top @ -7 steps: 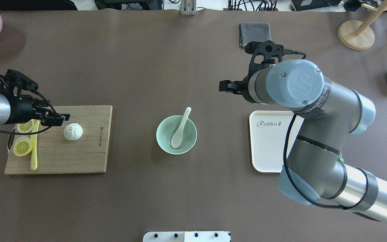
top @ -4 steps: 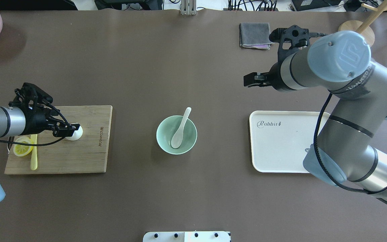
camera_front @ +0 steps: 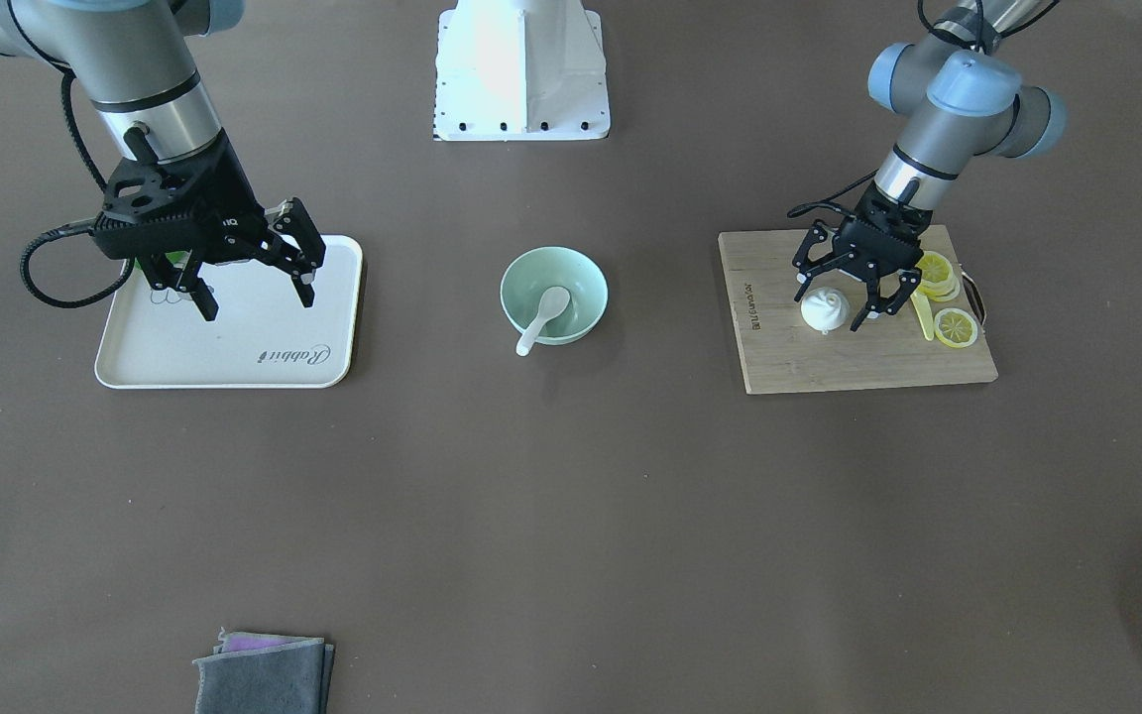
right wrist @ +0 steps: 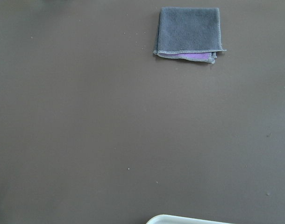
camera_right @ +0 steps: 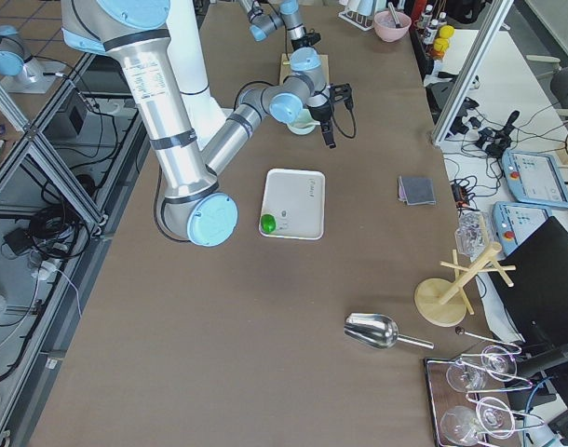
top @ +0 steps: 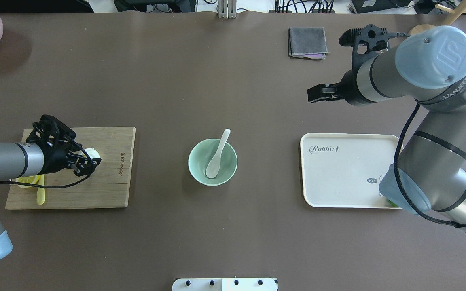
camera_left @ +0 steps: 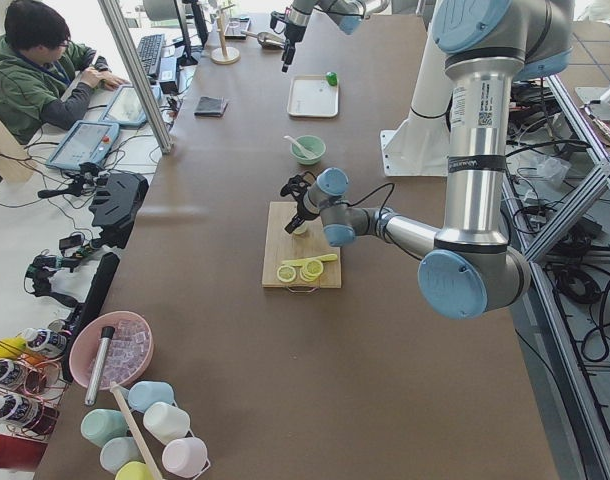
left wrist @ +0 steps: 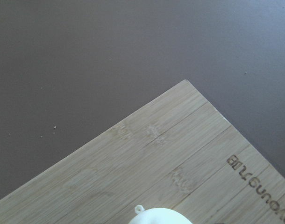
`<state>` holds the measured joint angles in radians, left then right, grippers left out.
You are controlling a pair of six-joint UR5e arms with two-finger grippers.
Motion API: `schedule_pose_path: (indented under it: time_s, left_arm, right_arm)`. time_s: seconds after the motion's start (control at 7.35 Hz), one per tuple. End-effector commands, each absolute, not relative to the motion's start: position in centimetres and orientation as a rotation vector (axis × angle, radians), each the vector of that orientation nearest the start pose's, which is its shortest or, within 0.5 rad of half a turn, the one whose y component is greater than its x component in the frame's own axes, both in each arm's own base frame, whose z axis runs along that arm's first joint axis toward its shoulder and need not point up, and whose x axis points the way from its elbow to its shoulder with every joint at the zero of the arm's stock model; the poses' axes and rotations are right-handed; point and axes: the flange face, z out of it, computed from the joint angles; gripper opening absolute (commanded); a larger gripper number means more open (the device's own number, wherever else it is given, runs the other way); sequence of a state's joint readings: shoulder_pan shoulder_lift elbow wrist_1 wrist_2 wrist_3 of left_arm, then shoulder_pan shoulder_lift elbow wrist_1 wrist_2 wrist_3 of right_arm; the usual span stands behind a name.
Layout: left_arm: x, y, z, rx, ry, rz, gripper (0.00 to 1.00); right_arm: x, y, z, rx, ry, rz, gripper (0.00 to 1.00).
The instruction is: Put spoon and bun in bowl
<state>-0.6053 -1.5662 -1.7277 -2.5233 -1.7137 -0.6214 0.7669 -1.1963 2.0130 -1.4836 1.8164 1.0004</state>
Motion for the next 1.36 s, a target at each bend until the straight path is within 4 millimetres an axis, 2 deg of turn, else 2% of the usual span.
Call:
schedule_pose_path:
  time_s: [0.0,0.14,0.27,0.41,0.54,0.68,0.95,1.09,1.22]
  left_arm:
    - [35.9,-39.3,47.5,0.705,0.906,0.384,0.06]
    - [36.4,-39.6,46.2,0.72,0.926,0.386,0.0]
    - [37.7,-40.5,43.2,0.758,0.963,0.382,0.0]
    - [39.0,-41.4,40.0,0.751,1.033,0.307,0.0]
    - [40.5,-42.4,35.5,0.737,1.132,0.203,0.0]
    - [42.1,-42.2,31.9,0.718,1.216,0.15,0.0]
    - [50.1,-38.0,25.6,0.741,1.301,0.103,0.05]
    - [53.5,-34.7,24.0,0.764,1.312,0.09,0.06]
    - [54.3,-33.8,23.3,0.77,1.32,0.072,0.15]
  right_arm:
    - [-32.8,-46.8,25.3,0.378,-0.848,0.074,1.0]
    - [-32.8,-46.8,25.3,0.379,-0.848,0.075,1.0]
    - [-32.8,-46.8,25.3,0.379,-0.848,0.075,1.0]
    - [-32.8,-46.8,25.3,0.378,-0.848,0.076,1.0]
    - [-32.8,-46.8,25.5,0.378,-0.844,0.076,1.0]
    - [-32.8,-46.9,25.5,0.379,-0.844,0.078,1.0]
    - [-33.0,-46.9,25.6,0.376,-0.842,0.077,1.0]
    - [-33.0,-46.9,25.7,0.375,-0.841,0.077,1.0]
    - [-33.0,-46.9,25.7,0.375,-0.841,0.077,1.0]
